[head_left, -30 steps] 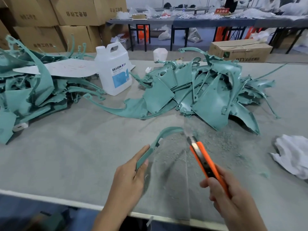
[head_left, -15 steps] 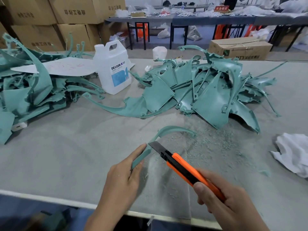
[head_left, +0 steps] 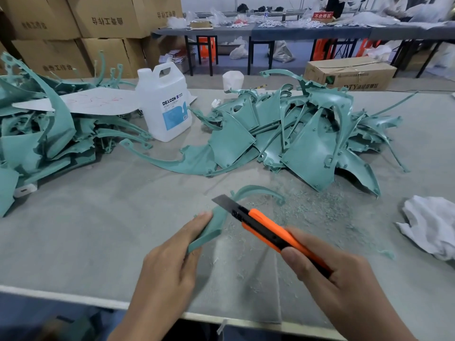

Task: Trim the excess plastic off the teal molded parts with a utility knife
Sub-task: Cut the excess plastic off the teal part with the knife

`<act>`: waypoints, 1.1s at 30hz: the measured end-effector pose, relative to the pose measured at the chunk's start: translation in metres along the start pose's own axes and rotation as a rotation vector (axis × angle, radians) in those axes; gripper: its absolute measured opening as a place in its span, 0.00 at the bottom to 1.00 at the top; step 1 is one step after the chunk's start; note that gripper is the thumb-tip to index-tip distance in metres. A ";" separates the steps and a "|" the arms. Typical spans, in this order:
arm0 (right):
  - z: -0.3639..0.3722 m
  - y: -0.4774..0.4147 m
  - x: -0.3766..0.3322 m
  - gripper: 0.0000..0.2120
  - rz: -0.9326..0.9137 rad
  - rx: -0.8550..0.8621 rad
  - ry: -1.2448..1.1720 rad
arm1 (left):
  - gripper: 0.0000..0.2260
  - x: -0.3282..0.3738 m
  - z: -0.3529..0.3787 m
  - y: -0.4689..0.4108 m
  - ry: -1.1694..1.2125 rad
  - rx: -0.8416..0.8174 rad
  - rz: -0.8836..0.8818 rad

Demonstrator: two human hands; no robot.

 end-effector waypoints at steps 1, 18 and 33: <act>0.000 -0.004 0.001 0.13 0.002 0.018 0.009 | 0.27 0.003 0.000 0.001 0.002 0.004 0.023; 0.001 -0.005 0.079 0.05 0.312 0.217 -0.273 | 0.16 0.027 -0.042 -0.007 0.117 0.205 -0.008; 0.009 -0.003 -0.024 0.18 -0.130 -0.082 -0.054 | 0.24 0.020 -0.019 -0.008 -0.110 0.104 0.062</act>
Point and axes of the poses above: each hand's wrist, its own y-axis away from the middle knuckle, its own z-axis out of the palm, x = y × z, the point moved 3 cm from there along -y, towards the middle knuckle, and after that the axes turned 3 degrees about -x, right-handed, at the moved point
